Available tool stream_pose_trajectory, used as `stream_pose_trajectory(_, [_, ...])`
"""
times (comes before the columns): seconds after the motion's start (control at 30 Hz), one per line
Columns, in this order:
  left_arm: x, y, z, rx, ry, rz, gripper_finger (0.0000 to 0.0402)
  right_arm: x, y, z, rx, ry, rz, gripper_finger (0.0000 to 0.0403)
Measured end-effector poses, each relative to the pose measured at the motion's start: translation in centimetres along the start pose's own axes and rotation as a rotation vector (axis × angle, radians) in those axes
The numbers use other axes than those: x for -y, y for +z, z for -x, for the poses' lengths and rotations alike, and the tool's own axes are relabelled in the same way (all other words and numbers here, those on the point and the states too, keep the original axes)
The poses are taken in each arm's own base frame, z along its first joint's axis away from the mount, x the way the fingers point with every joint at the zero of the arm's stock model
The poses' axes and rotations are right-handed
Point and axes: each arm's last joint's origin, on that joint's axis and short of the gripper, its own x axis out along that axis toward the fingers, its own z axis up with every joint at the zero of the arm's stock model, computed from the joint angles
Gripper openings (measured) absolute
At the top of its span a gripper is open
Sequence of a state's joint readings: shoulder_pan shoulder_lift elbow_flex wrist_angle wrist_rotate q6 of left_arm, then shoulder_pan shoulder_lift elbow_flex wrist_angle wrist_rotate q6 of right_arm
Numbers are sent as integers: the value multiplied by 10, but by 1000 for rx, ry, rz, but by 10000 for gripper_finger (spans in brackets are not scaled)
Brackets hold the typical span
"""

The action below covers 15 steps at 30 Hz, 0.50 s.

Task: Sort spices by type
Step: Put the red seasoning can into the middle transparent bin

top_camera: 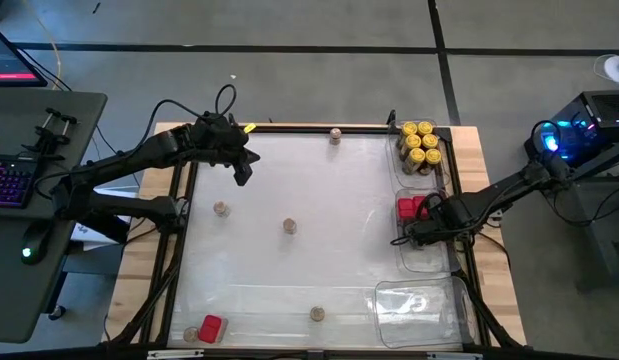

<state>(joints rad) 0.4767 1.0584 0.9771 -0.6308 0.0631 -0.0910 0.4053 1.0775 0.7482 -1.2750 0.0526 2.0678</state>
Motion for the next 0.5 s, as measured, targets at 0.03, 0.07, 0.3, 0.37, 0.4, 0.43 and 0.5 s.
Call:
stream_pose_trajectory(0.03, [0,0,0,0,0,-7,0,0,0,1,2,3,0,247])
stream_pose_trajectory(0.07, [0,0,0,0,-1,-13,0,0,0,2,3,3,3,248])
stream_pose_trajectory(0.3, [0,0,0,0,0,-16,0,-1,-1,7,-20,-4,33,251])
stream_pose_trajectory(0.37, [0,0,0,0,-1,-16,0,-1,0,13,-22,-4,33,251])
stream_pose_trajectory(0.4, [0,0,0,0,0,-16,0,-1,0,16,-21,-7,33,251])
stream_pose_trajectory(0.43, [0,0,0,0,0,-16,0,0,0,19,-17,-12,29,251])
stream_pose_trajectory(0.5, [0,0,-1,-3,0,-21,0,0,1,27,-3,-13,27,252])
